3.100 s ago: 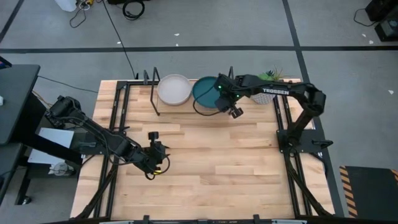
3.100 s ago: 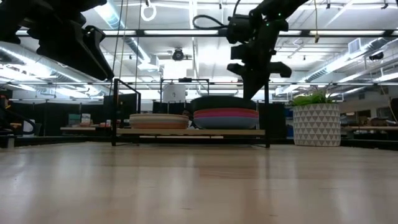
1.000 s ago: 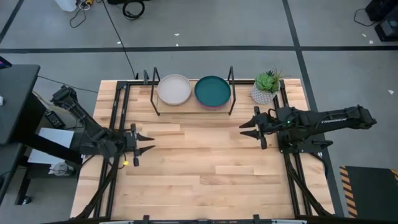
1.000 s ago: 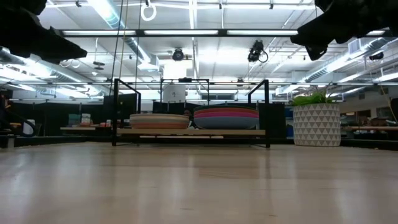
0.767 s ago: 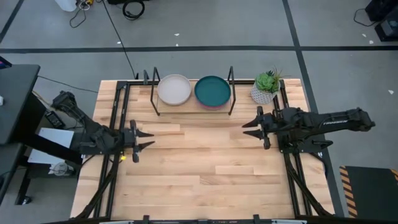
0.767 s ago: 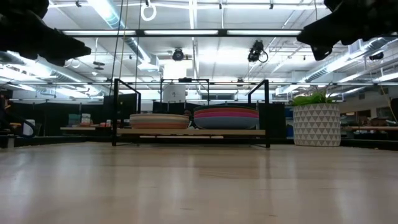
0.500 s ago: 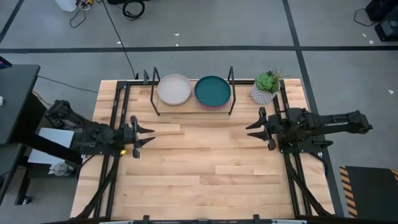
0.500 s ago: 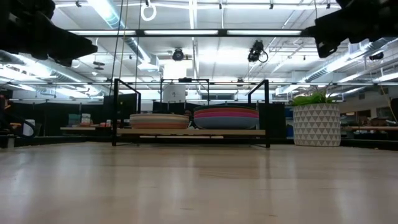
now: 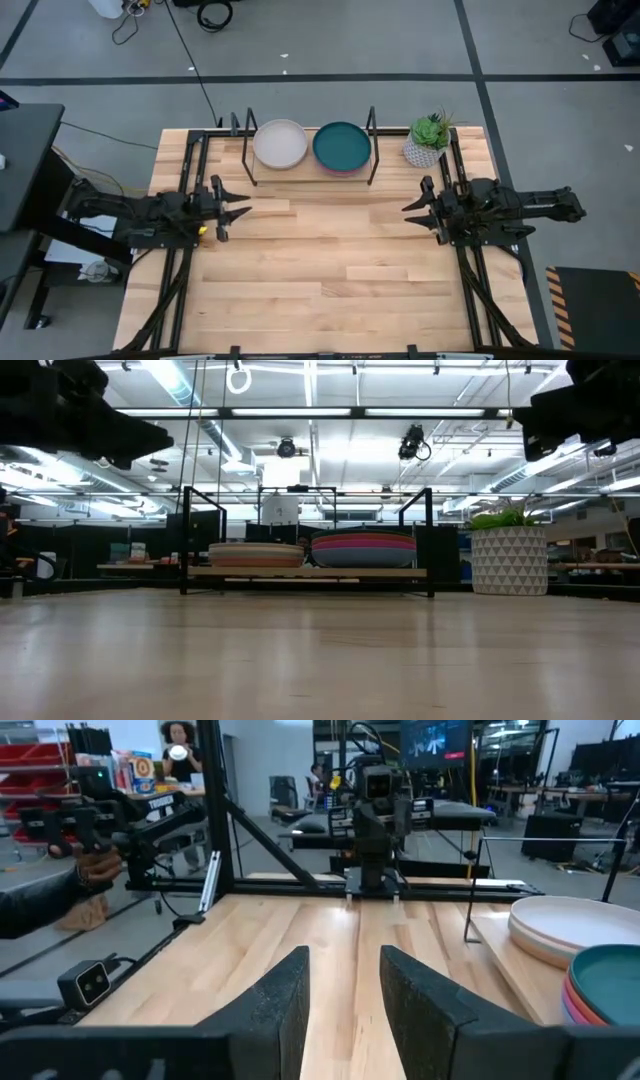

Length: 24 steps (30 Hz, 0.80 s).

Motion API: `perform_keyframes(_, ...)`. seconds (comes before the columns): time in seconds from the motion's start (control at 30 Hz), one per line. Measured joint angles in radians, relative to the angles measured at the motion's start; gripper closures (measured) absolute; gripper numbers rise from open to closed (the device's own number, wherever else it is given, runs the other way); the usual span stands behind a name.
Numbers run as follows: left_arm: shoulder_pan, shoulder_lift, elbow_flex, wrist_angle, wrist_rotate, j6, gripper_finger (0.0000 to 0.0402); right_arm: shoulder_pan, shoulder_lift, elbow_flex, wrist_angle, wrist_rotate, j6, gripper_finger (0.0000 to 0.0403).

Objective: Place and stack plates onto a shelf
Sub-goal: Return to Home Position

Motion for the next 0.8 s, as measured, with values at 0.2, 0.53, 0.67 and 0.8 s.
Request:
perform_keyframes(0.2,0.058,0.0,-0.063,0.039,0.007,-0.006,0.0261,0.0,-0.076,-0.051,-0.006,0.002,0.017,0.0273)
perform_keyframes(0.53,0.05,-0.006,-0.064,0.03,0.02,-0.005,0.0261,-0.001,-0.116,-0.151,0.07,0.019,0.003,0.0273)
perform_keyframes(0.67,0.025,-0.005,-0.065,0.004,0.048,-0.008,0.0261,-0.001,-0.114,-0.151,0.075,0.019,0.007,0.0273)
perform_keyframes(0.8,0.001,-0.005,-0.065,0.001,0.094,-0.007,0.026,-0.001,-0.114,-0.151,0.078,0.042,0.03,0.0273)
